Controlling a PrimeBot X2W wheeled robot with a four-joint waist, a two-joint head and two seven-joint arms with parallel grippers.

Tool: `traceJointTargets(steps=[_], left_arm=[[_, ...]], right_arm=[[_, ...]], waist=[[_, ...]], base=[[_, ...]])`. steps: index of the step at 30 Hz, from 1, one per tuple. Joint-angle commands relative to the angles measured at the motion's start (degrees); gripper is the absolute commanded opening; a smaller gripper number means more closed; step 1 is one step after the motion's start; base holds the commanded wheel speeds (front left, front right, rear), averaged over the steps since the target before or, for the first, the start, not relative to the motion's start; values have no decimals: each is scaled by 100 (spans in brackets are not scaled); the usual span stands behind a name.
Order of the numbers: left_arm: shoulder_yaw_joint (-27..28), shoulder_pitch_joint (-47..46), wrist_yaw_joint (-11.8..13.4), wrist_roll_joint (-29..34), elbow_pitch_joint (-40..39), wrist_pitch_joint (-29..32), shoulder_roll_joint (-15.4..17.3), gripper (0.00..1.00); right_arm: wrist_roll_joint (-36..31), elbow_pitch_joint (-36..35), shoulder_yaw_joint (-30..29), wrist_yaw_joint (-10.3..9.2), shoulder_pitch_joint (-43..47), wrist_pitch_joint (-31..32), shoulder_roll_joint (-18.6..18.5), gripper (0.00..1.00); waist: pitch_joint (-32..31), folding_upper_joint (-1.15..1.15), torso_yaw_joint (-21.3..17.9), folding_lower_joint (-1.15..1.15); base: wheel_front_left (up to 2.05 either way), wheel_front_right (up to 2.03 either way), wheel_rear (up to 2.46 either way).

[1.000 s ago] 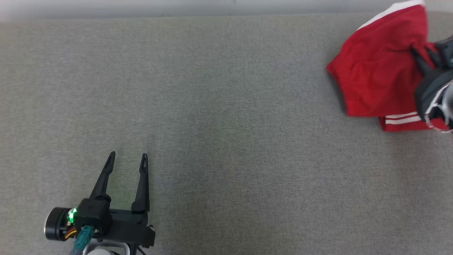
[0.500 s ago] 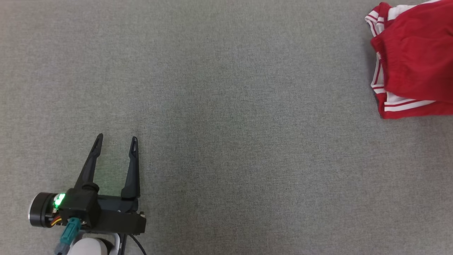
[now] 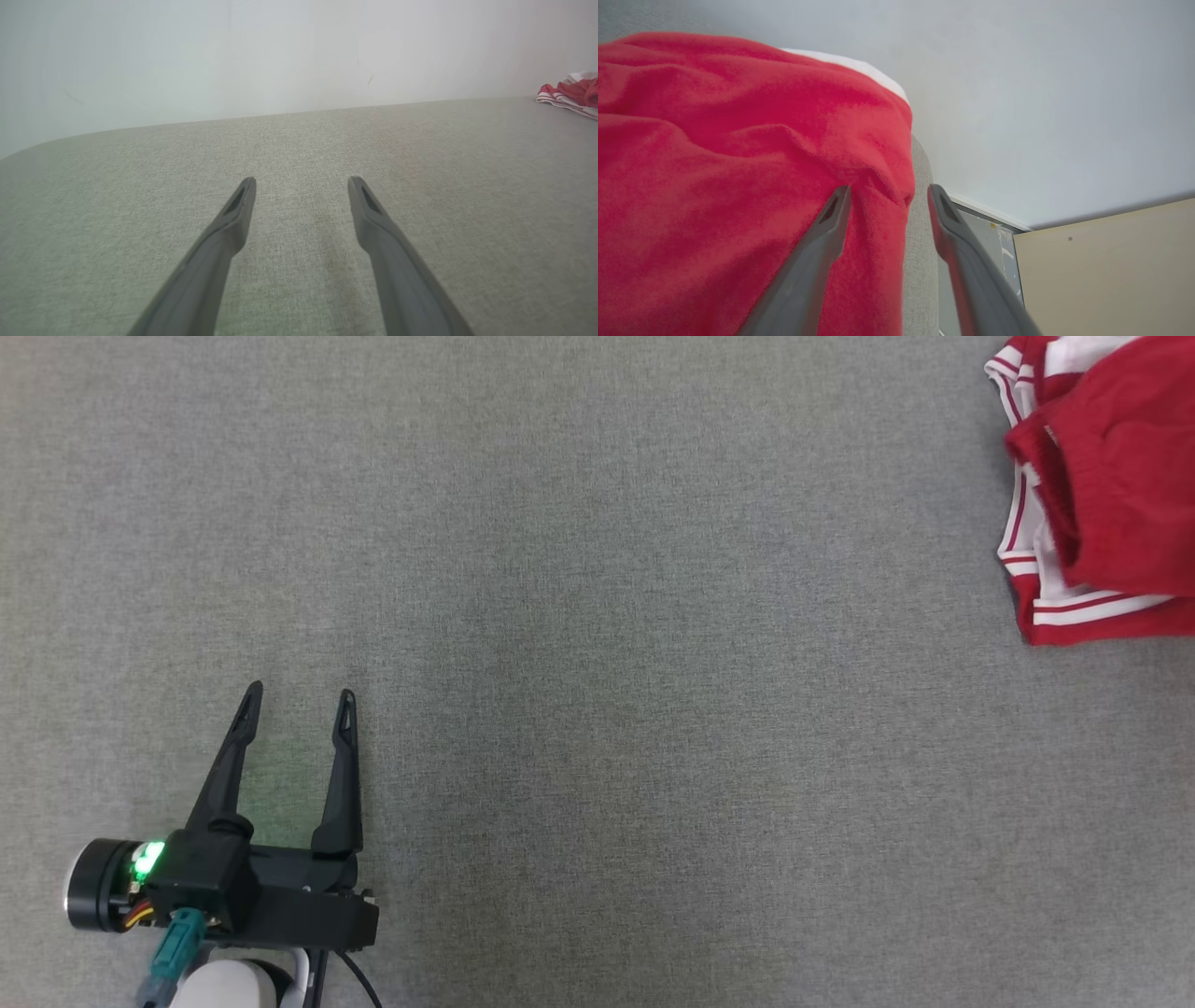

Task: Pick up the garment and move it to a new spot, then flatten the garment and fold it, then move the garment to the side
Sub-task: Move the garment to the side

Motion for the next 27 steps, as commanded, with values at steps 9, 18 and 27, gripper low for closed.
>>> traceJointTargets(steps=[9, 18, 27], left_arm=[[155, 200, 13, -91, 114, -14, -75, 100], [257, 615, 59, -162, 230, -14, -163, 100], [394, 1007, 100, -70, 256, -14, -189, 100]], right_arm=[[-159, 470, -385, 2, -103, -686, 368, 100], [-107, -321, -1601, 1, 788, -984, 989, 100], [-1084, -2739, -4019, 2, 3206, -976, 1739, 100]], waist=[[-475, 0, -53, 0], [-1208, 0, -33, 0], [-1729, 0, 116, 0]], base=[[0, 0, 0], [0, 0, 0], [0, 0, 0]])
